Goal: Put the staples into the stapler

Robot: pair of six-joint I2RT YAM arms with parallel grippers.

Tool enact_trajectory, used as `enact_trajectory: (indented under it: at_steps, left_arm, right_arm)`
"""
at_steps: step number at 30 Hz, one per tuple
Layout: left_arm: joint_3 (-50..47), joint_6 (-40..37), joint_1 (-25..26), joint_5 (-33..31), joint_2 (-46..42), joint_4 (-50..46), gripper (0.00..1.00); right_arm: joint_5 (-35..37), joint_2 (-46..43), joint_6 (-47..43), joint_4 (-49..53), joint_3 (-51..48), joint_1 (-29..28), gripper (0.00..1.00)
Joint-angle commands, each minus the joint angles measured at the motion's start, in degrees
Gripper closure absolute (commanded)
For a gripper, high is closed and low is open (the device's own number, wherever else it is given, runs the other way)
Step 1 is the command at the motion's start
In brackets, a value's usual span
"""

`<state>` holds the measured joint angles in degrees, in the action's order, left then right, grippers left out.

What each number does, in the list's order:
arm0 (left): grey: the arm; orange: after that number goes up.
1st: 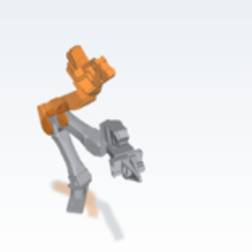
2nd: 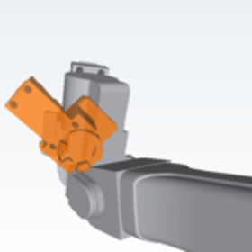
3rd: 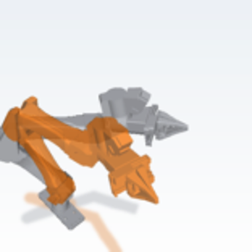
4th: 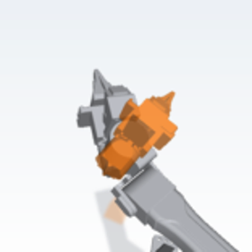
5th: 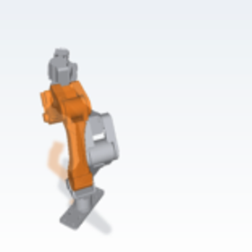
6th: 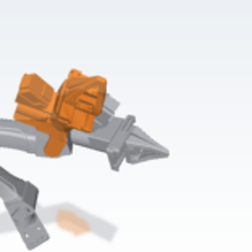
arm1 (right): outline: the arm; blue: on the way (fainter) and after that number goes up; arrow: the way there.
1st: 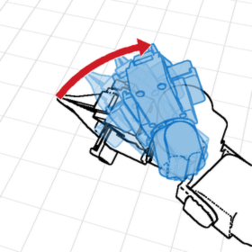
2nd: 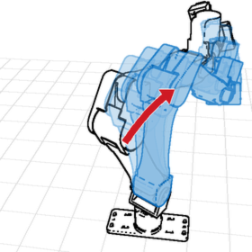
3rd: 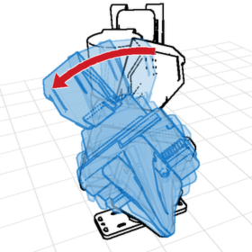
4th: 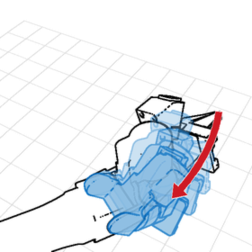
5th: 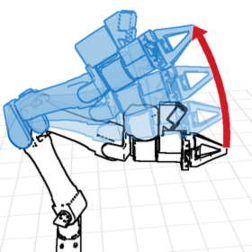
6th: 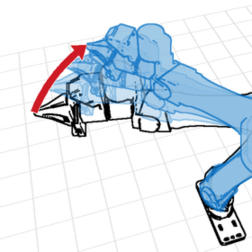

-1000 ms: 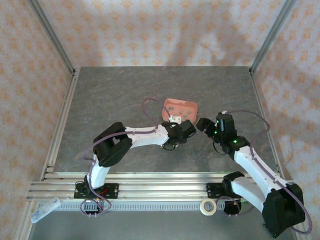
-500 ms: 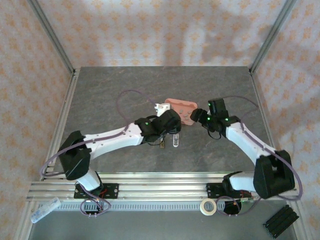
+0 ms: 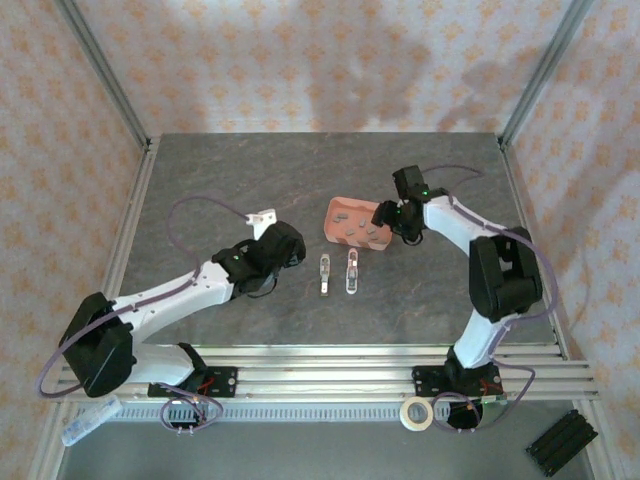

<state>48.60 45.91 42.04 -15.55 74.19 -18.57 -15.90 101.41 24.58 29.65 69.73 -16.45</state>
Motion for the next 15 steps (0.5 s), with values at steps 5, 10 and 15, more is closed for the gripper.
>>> enact_trajectory:
  at_steps: [5, 10, 15]
  left_arm:
    - [-1.8, -1.5, -2.4, -1.9, -1.2, 2.1, 0.29]
    - [-1.4, -2.1, -3.2, -1.4, -0.4, 2.5, 0.29]
    - [-0.6, -2.5, -3.6, -1.3, 0.5, 2.5, 0.29]
  right_arm:
    - [7.3, 8.8, -0.7, 7.9, 8.2, 1.4, 0.33]
    - [10.0, 9.9, -0.8, 9.9, 8.7, 3.4, 0.37]
    - [11.6, 7.5, -1.5, 10.7, 5.7, 5.9, 0.39]
